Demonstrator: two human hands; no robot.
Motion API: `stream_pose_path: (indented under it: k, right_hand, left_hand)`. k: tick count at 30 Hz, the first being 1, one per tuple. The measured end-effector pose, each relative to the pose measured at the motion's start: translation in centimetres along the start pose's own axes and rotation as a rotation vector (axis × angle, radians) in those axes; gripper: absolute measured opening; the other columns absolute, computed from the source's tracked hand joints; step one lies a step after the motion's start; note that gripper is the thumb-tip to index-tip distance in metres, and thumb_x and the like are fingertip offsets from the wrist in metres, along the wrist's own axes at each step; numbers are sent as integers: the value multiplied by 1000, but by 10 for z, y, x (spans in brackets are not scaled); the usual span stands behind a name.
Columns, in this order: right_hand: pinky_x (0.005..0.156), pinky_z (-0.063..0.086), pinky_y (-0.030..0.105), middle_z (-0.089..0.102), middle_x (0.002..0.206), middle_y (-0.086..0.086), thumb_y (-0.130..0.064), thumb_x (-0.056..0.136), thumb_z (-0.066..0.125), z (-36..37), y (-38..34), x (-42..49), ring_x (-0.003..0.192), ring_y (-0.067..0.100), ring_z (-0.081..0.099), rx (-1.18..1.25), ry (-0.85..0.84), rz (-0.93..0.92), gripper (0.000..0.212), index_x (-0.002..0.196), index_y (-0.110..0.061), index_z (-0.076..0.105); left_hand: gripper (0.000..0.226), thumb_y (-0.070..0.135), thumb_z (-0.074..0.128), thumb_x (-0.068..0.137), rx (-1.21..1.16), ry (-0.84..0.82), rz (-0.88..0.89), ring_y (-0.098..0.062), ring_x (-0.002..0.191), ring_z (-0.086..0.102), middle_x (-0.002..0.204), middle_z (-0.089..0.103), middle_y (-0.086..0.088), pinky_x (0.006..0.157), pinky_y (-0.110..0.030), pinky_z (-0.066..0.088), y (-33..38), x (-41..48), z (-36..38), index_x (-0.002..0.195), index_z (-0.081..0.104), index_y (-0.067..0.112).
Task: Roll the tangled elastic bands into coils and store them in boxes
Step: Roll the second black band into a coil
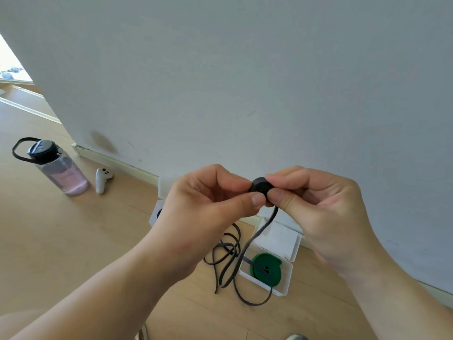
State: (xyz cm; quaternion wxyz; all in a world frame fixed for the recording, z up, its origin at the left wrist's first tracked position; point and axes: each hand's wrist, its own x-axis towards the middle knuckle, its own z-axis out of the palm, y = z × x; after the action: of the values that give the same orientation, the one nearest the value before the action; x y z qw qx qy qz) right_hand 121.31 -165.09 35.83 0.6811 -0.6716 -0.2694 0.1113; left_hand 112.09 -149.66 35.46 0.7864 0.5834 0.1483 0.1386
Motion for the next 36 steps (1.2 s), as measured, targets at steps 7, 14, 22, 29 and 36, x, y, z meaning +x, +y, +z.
stream_pose_path:
  k: [7,14,22,29,36]
  right_hand:
    - [78,55,16,76,85,-8,15,80,76,-2,5,-3,87,14,74,-467,-112,-175,32,82,-16,79]
    - [75,59,22,77,83,-17,2,82,80,1,6,-8,85,5,75,-598,-76,-91,29,82,-27,79]
    - [81,63,35,81,86,4,-3,73,85,12,-1,-2,83,24,79,-80,104,34,20,83,-20,81]
    - [79,59,22,79,92,-1,4,81,81,17,12,-4,89,19,77,-129,118,-52,22,84,-17,76]
    - [76,55,25,71,87,-2,12,85,71,6,19,-1,85,15,69,-587,-131,-286,21,84,-9,71]
  left_hand:
    - [21,12,86,81,509,-11,116,-9,81,77,91,79,11,77,-30,63,3,0,-5,91,74,26]
    - [24,7,80,86,839,-116,308,6,83,70,87,75,19,71,-5,49,0,0,-10,97,75,27]
    - [18,-3,77,87,200,84,156,-20,89,78,92,80,-4,83,-32,62,1,4,-9,94,74,13]
    - [13,1,79,85,166,119,78,-17,92,78,92,81,-2,88,-34,61,-3,3,-5,86,76,13]
    - [21,14,84,83,888,-2,388,2,84,71,88,74,20,70,-18,58,-5,3,-12,98,76,26]
